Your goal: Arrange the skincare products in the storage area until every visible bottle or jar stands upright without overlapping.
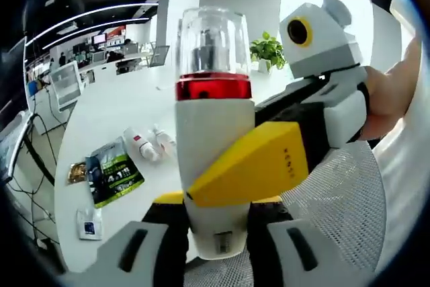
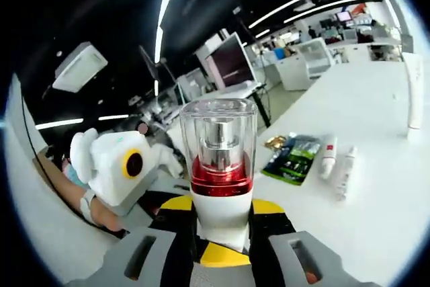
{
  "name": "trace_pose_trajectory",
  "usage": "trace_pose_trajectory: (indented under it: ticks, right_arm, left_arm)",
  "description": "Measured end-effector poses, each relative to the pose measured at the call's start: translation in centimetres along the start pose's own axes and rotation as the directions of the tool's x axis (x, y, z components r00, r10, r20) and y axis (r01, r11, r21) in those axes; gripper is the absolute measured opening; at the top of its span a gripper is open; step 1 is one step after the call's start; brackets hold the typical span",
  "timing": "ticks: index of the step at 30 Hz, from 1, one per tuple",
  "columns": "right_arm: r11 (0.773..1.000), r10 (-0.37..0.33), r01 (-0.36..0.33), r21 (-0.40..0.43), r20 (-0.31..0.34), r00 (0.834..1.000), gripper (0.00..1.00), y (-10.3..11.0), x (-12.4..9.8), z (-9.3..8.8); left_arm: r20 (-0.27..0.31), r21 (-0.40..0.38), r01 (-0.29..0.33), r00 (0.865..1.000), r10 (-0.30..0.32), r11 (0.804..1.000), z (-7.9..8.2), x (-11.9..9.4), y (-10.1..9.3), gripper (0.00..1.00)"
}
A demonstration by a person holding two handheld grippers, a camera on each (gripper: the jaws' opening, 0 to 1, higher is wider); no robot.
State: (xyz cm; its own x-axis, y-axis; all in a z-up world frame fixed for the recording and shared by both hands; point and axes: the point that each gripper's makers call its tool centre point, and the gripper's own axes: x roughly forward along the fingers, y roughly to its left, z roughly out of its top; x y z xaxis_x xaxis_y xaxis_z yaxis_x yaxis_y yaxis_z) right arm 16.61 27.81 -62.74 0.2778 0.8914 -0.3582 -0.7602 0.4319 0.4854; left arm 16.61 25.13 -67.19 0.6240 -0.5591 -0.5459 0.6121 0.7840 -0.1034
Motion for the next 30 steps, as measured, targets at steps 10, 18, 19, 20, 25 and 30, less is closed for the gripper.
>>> trace_pose_trajectory:
  ticks: [10, 18, 19, 20, 25, 30]
  right_arm:
    - [0.999, -0.040, 0.038, 0.023, 0.063, 0.997, 0.26, -0.4, 0.1, 1.9]
    - [0.993, -0.068, 0.061, 0.097, 0.076, 0.995, 0.26, -0.9, -0.5, 2.4]
    - [0.994, -0.071, 0.065, 0.089, 0.070, 0.995, 0.25, -0.8, -0.5, 2.3]
    - [0.995, -0.077, 0.073, 0.069, 0.058, 0.995, 0.25, -0.7, -0.5, 2.2]
    - [0.993, -0.119, 0.119, 0.010, 0.005, 0.993, 0.24, -0.7, -0.6, 1.5]
    - [0.989, -0.143, 0.142, -0.025, -0.003, 0.990, 0.24, -0.6, -1.0, 1.7]
  left_arm:
    - [-0.039, -0.065, 0.023, 0.999, -0.025, 0.998, -0.6, 0.2, -0.2, 0.28]
    - [-0.074, -0.061, 0.041, 0.996, -0.046, 0.997, -1.2, 0.3, -0.7, 0.28]
    - [-0.077, -0.054, 0.039, 0.996, -0.043, 0.998, -1.3, 0.3, -0.9, 0.28]
    - [-0.076, -0.048, 0.037, 0.996, -0.040, 0.998, -1.4, 0.4, -0.9, 0.28]
    - [-0.082, 0.040, 0.045, 0.996, -0.042, 0.998, -1.8, 1.0, -1.3, 0.30]
    - [-0.047, 0.129, 0.030, 0.999, -0.024, 0.991, -1.4, 1.1, -1.3, 0.31]
